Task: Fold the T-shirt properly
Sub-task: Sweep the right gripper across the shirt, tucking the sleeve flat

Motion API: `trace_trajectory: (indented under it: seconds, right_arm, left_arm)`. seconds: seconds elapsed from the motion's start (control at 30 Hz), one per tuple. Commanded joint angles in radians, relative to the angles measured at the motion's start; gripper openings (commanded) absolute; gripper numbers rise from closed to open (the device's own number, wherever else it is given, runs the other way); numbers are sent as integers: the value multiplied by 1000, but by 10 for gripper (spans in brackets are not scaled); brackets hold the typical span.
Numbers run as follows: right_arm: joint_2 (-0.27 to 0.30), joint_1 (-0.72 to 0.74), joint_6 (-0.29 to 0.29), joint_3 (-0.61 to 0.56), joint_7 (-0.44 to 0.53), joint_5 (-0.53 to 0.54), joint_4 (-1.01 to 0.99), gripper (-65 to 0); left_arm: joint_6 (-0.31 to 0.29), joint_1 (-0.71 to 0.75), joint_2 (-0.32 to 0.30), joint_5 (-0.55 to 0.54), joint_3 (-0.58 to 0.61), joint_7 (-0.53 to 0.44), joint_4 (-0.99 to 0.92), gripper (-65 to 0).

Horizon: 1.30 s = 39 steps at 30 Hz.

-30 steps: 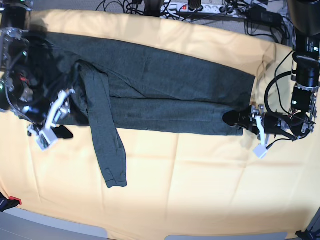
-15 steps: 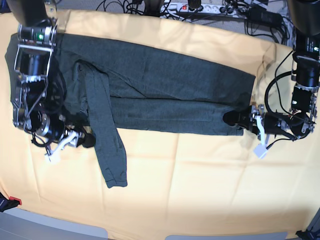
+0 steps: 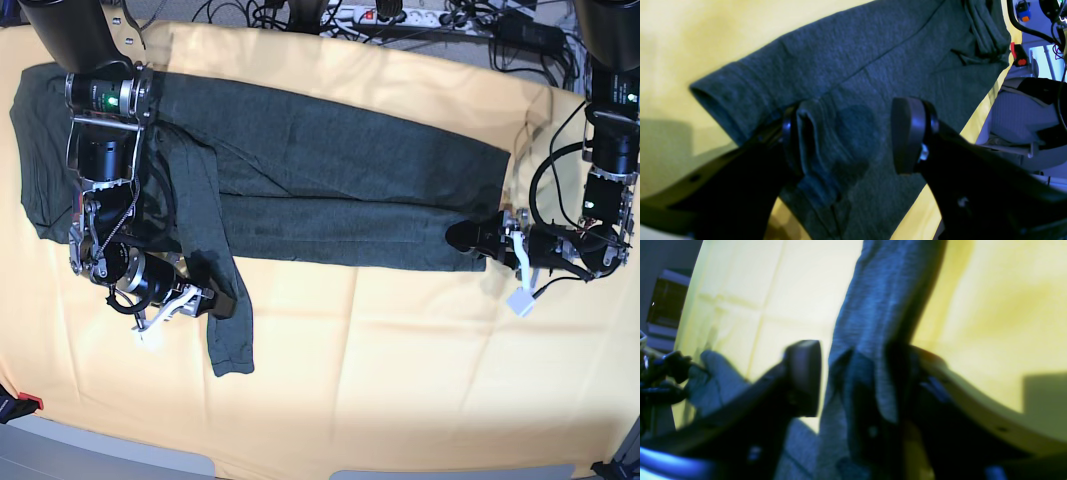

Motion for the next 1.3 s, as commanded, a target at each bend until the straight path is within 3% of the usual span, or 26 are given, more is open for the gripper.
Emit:
trace_trajectory:
  seconds: [0.0,0.07,0.1,0.23,0.3,0.6,0.67,1.0,1.27]
  right_arm:
    - [14,25,5,0,11,3,9,-435]
    - [14,26,5,0,11,3,10,-611]
    - [14,27,5,0,5,4,10,-650]
    - [14,27,5,0,-23,22,40,-650]
    - [14,26,5,0,-77,82,79,-650]
    - [45,-129,5,0,-448,524,537,-650]
    - [61,-181,5,0,-484,632,642,-650]
    - [110,-373,5,0,-484,632,864,-650]
    - [101,-364,5,-37,-484,632,886,-650]
  left_arm:
    - [-7,-31,-16,-24,-10,-8,13,-275]
    - [-7,-31,-16,-24,-10,-8,13,-275]
    - [-7,-31,-16,-24,-10,-8,13,-275]
    - [-7,-31,-16,-24,-10,-12,13,-275]
    - [-7,-31,-16,-24,-11,-12,13,-275]
    - [-7,-31,-16,-24,-11,-13,13,-275]
    - [-7,-31,-16,-24,-11,-20,13,-275]
    - [-7,-31,-15,-24,-11,-35,13,-275]
    - [-7,-31,11,-24,-11,-34,13,-275]
